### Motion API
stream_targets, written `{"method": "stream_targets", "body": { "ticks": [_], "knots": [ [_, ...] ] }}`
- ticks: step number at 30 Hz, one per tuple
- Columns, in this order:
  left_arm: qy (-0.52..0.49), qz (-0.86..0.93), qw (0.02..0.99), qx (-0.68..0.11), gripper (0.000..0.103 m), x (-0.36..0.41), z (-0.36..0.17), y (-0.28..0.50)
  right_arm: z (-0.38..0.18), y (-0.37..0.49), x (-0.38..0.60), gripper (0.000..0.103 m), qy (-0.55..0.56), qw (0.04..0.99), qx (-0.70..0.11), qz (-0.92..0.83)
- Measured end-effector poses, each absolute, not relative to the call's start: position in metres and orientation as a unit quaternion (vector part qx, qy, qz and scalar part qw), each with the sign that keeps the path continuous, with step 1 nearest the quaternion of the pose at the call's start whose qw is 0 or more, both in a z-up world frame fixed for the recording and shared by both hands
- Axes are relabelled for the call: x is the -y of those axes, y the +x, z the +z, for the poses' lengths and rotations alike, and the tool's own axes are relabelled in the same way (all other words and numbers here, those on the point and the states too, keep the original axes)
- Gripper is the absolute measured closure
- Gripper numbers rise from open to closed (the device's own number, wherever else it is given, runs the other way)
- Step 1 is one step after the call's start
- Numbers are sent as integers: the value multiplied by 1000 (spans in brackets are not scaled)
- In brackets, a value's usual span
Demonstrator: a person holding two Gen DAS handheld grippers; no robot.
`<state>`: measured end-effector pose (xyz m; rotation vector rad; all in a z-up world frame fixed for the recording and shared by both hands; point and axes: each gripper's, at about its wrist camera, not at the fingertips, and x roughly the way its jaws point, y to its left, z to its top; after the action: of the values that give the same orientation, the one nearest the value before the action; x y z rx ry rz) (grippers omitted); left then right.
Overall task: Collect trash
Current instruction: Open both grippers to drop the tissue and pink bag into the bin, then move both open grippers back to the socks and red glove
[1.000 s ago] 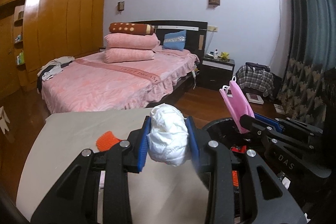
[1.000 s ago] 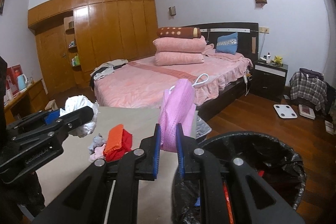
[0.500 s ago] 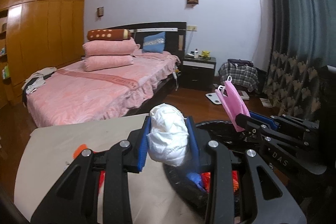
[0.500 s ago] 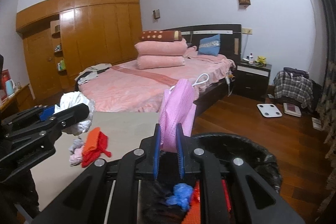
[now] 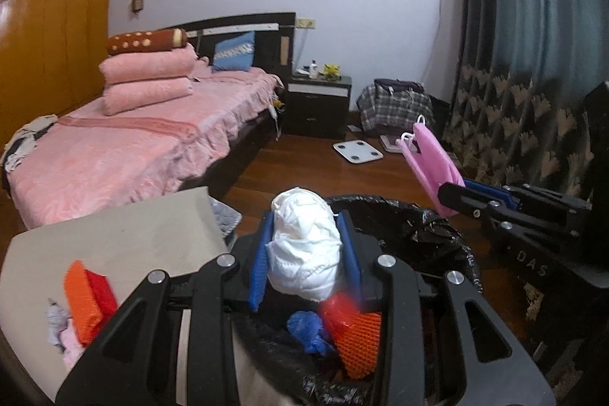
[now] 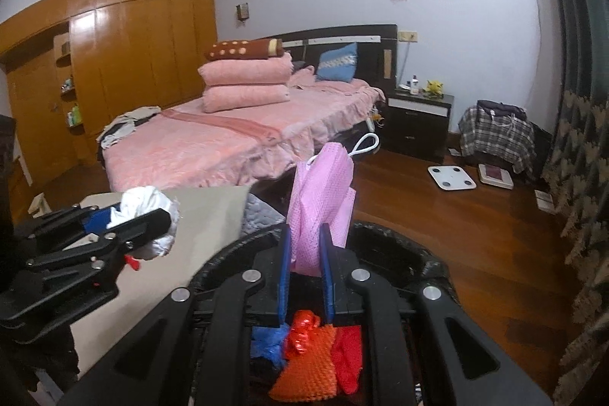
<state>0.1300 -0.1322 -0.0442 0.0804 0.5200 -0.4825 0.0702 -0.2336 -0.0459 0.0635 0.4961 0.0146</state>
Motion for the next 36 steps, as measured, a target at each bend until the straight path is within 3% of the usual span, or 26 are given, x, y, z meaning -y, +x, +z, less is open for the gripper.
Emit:
{"method": "stream_targets", "body": {
  "ticks": [7,10,12,14,17,21,24,36],
  "knots": [
    [45,-260,925,-272,70,161,-66,155,-64,81,257,89,41,963,-266,-7],
    [42,-274,917,-285,62,170,-74,166,-72,85,265,86,41,961,-274,-10],
    [39,-280,914,-291,52,173,-78,171,-78,88,270,71,41,959,-280,-17],
    [35,-282,912,-296,43,171,-82,173,-83,90,273,67,40,957,-286,-22],
    [31,-271,915,-297,36,161,-82,172,-88,89,278,49,44,955,-291,-28],
    [23,-235,927,-292,22,131,-80,165,-87,84,276,15,45,957,-284,-33],
    [15,-208,933,-293,16,107,-76,160,-82,82,266,6,46,959,-278,-20],
    [7,-77,959,-273,12,-23,-60,119,-70,99,164,6,43,957,-274,89]
  ]
}}
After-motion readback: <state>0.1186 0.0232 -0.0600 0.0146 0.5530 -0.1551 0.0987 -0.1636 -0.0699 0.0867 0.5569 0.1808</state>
